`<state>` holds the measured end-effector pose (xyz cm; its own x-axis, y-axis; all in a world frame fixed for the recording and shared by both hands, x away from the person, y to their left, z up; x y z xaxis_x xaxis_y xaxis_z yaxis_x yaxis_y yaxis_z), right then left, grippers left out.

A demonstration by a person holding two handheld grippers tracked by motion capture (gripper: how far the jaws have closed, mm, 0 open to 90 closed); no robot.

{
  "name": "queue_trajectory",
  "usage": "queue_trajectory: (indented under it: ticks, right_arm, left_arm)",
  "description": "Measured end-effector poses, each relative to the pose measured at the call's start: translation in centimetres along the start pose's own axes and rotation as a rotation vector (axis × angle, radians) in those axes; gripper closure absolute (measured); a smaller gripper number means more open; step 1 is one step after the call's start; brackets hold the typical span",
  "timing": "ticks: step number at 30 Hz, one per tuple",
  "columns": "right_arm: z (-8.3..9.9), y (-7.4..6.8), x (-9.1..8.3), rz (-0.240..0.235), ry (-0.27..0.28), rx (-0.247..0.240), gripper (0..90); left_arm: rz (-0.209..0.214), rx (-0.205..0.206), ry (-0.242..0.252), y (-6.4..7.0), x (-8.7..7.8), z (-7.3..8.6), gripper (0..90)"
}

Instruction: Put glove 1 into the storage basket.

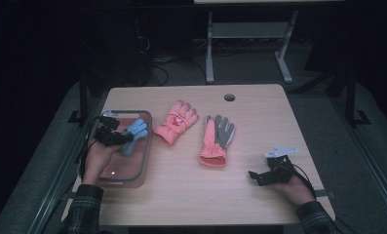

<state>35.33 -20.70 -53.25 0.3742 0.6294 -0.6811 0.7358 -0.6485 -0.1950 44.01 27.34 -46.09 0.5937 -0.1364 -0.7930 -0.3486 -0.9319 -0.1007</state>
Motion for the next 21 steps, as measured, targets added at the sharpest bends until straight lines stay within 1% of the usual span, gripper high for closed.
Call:
queue_trajectory:
  ticks: [2, 3, 4, 5, 7, 10, 11, 12, 13, 14, 16, 18, 20, 21]
  right_arm:
    - [0.0, 0.0, 0.0, 0.000, 0.000, 0.000, 3.0]
    - [0.0, 0.0, 0.0, 0.000, 0.000, 0.000, 3.0]
    - [0.0, 0.0, 0.0, 0.000, 0.000, 0.000, 3.0]
    - [0.0, 0.0, 0.0, 0.000, 0.000, 0.000, 3.0]
    - [0.0, 0.0, 0.0, 0.000, 0.000, -0.003, 3.0]
    - [0.0, 0.0, 0.0, 0.000, 0.000, 0.000, 3.0]
    - [0.0, 0.0, 0.0, 0.000, 0.000, 0.000, 3.0]
    - [0.0, 0.0, 0.0, 0.001, 0.000, 0.000, 3.0]
    - [0.0, 0.0, 0.0, 0.000, 0.000, 0.000, 3.0]
    - [0.0, 0.0, 0.0, 0.000, 0.000, -0.001, 3.0]
    - [0.0, 0.0, 0.0, 0.001, 0.000, -0.005, 3.1]
    - [0.0, 0.0, 0.0, -0.001, -0.001, -0.005, 3.1]
    - [0.0, 0.0, 0.0, -0.001, 0.000, -0.005, 3.1]
    - [0.0, 0.0, 0.0, -0.001, 0.000, -0.005, 3.1]
  left_arm:
    - [-0.028, 0.010, -0.036, -0.1, 1.0, 0.1, 73.6]
    - [-0.034, 0.011, -0.042, -0.2, 1.5, 0.1, 73.4]
    - [-0.034, 0.011, -0.042, -0.2, 1.5, 0.1, 73.2]
    - [-0.033, 0.017, -0.059, 0.0, 2.1, 0.2, 72.7]
    - [-0.036, 0.031, -0.079, 0.0, 2.4, 0.3, 71.2]
    - [-0.030, 0.028, -0.098, -0.1, 2.7, 0.6, 66.2]
    - [-0.030, 0.028, -0.098, -0.1, 2.7, 0.6, 63.8]
    - [-0.029, 0.024, -0.099, -0.1, 2.7, 0.6, 63.8]
    - [-0.012, 0.012, -0.090, 0.0, 2.5, 0.6, 60.2]
    - [0.000, 0.008, -0.084, 0.0, 2.4, 0.6, 58.8]
    - [0.004, 0.011, -0.082, 0.1, 2.3, 0.6, 57.3]
    - [0.017, 0.009, -0.081, 0.3, 2.2, 0.7, 54.6]
    - [0.024, 0.011, -0.092, 0.3, 2.2, 0.9, 48.0]
    - [0.024, 0.011, -0.092, 0.3, 2.2, 0.9, 46.0]
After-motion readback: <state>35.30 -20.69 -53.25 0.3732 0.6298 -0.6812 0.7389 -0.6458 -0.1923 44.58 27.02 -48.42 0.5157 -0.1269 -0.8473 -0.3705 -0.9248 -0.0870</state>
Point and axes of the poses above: each handheld gripper's, and its own axes: x roughly forward along the jaws, z roughly out of its underside, y roughly to its right, the point moved 7 cm from there along x, roughly forward along the jaws, and after that the axes turned 13 degrees about -z, right-handed, at the moved point
